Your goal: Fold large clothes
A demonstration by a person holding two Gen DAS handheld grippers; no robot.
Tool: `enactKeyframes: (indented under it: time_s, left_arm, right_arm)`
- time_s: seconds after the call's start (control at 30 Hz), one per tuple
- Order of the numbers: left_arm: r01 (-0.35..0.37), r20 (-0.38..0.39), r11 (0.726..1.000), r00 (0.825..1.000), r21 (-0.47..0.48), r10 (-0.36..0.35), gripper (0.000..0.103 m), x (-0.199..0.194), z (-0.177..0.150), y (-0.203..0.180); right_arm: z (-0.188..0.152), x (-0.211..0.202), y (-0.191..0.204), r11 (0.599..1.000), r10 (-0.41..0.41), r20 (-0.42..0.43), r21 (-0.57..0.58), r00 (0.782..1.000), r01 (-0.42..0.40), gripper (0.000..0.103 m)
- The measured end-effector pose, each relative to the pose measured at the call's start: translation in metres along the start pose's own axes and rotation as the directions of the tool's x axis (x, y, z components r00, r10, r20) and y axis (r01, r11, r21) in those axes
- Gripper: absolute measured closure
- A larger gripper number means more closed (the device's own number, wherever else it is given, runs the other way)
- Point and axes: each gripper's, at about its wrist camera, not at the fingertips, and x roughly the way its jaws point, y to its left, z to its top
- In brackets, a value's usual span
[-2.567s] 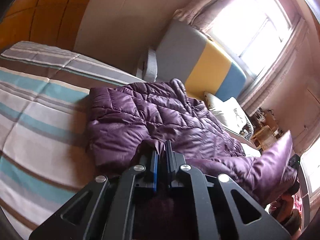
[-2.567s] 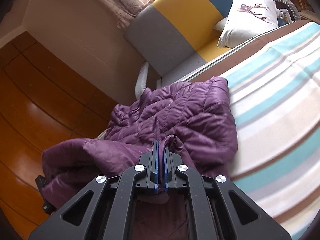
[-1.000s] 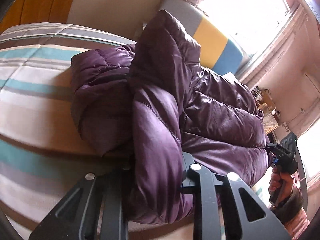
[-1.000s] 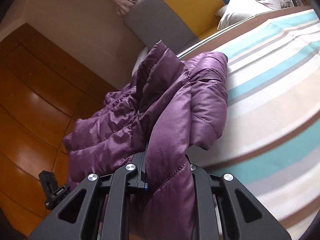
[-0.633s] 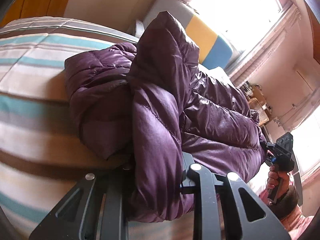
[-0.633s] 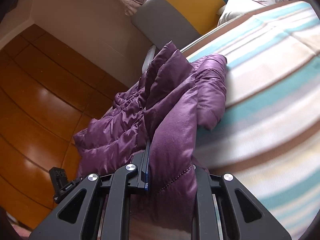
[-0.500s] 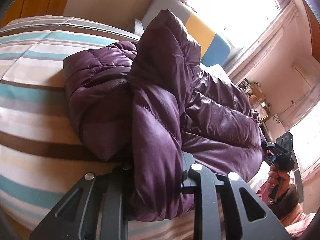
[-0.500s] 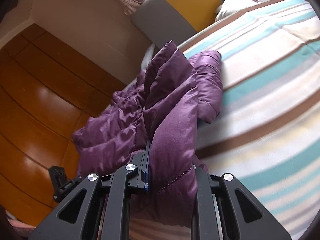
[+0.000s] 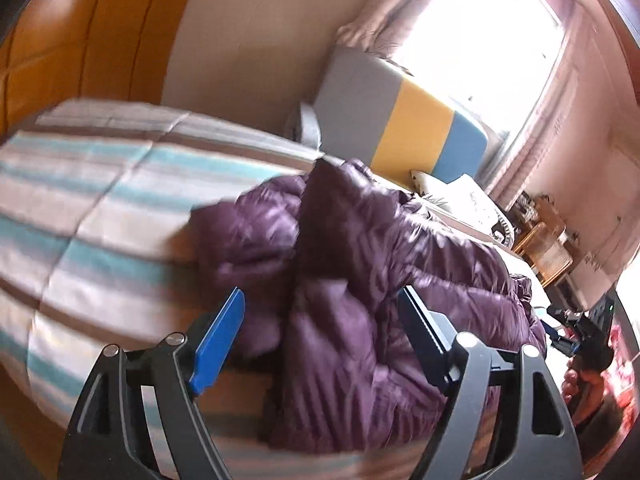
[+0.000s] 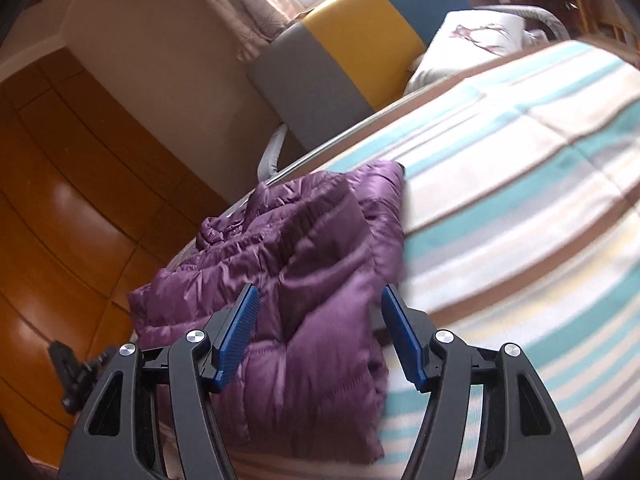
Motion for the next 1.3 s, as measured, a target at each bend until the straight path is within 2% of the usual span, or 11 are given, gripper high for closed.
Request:
enactKeyframes:
  time_s: [0.1, 0.2, 0.27, 0.3, 0.33, 0.4, 0.5, 0.67, 0.77, 1.13, 1.3]
  left_arm:
    - [0.006, -0.022, 0.999, 1.0, 0.054, -0.004, 0.021, 0.018, 0.018, -0.017]
    - [0.021, -0.067, 0.997, 0.998, 0.078, -0.016, 0.021, 0.044, 0.024, -0.029]
    - [0.015, -0.087, 0.996, 0.996, 0.09, -0.007, 0.022, 0.058, 0.025, -0.035]
    - [0.025, -0.111, 0.994, 0.994, 0.103, -0.013, 0.027, 0.069, 0.025, -0.039]
    - [0.029, -0.128, 0.993, 0.992, 0.114, -0.015, 0.034, 0.076, 0.025, -0.042]
    - [-0.004, -0.156, 0.993, 0.988, 0.121, 0.023, 0.076, 0.087, 0.024, -0.047]
    - [0.018, -0.144, 0.996, 0.99, 0.086, -0.006, 0.094, 0.079, 0.024, -0.044]
    - [0.033, -0.028, 0.998, 0.999, 0.062, -0.031, 0.098, 0.044, 0.039, -0.038]
    - [0.033, 0.006, 0.998, 0.999, 0.049, -0.033, 0.098, 0.037, 0.052, -0.034]
    - [-0.033, -0.001, 0.997, 0.999, -0.07, 0.033, 0.098, 0.078, 0.083, -0.019]
    - [-0.083, -0.005, 0.994, 0.997, -0.069, 0.082, 0.098, 0.104, 0.092, -0.017]
  right_arm:
    - [0.012, 0.026, 0.011, 0.999, -0.023, -0.047, -0.047, 0.999, 0.021, 0.039]
    - [0.01, 0.03, 0.015, 0.993, -0.068, -0.059, -0.097, 0.996, 0.062, 0.042]
    - [0.01, 0.039, 0.024, 0.983, -0.108, -0.05, -0.154, 0.993, 0.099, 0.056]
    - [0.01, 0.044, 0.029, 0.977, -0.125, -0.052, -0.181, 0.991, 0.113, 0.066]
    - [0.007, 0.046, 0.031, 0.971, -0.14, -0.051, -0.201, 0.989, 0.127, 0.076]
    - [0.003, 0.048, 0.032, 0.959, -0.162, -0.05, -0.245, 0.985, 0.145, 0.087]
    - [0.0, 0.041, 0.04, 0.945, -0.186, -0.037, -0.28, 0.982, 0.169, 0.094]
    - [0.019, 0.016, 0.052, 0.953, -0.137, 0.033, -0.269, 0.99, 0.141, 0.094]
    - [0.033, 0.013, 0.063, 0.953, -0.119, 0.052, -0.274, 0.992, 0.128, 0.094]
    - [0.076, 0.066, 0.075, 0.955, -0.139, 0.041, -0.257, 0.989, 0.145, 0.094]
    - [0.084, 0.093, 0.069, 0.952, -0.172, 0.028, -0.252, 0.985, 0.174, 0.094]
